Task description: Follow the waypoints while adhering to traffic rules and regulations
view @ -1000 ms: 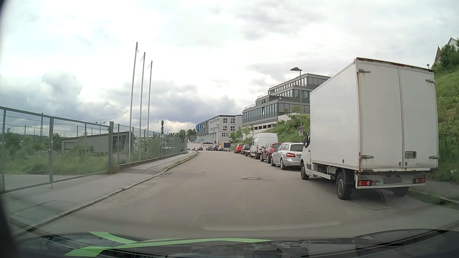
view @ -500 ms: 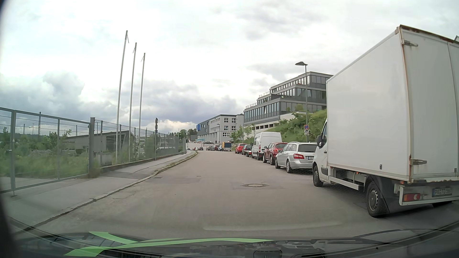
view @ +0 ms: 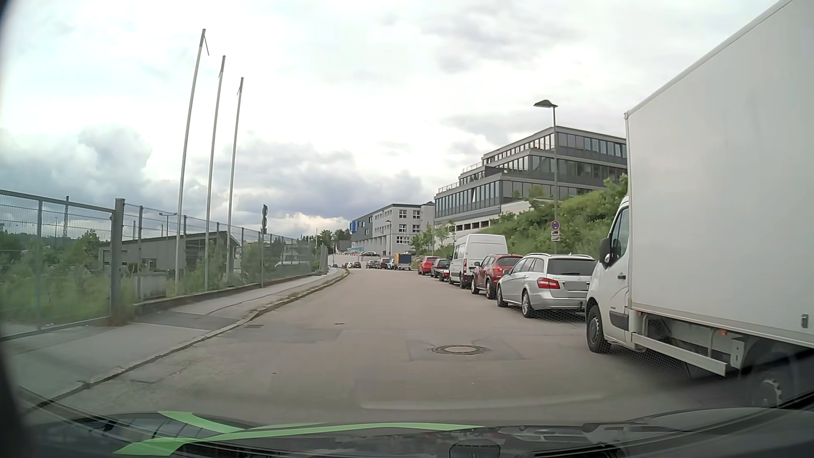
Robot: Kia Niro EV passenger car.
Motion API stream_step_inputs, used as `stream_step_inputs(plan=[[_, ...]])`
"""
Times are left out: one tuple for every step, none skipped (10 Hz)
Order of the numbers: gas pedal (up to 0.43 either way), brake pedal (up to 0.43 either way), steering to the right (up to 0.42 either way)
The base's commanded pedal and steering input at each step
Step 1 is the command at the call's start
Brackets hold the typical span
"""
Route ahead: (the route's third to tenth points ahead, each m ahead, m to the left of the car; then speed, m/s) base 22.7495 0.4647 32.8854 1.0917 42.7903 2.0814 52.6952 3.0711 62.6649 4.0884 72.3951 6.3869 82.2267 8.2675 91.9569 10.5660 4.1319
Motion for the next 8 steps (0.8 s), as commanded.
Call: stream_step_inputs(plan=[[0.059, 0.000, -0.013], [0.059, 0.000, -0.018], [0.059, 0.000, -0.020], [0.059, 0.000, -0.021], [0.059, 0.000, -0.021], [0.059, 0.000, -0.021], [0.059, 0.000, -0.021], [0.059, 0.000, -0.021]])
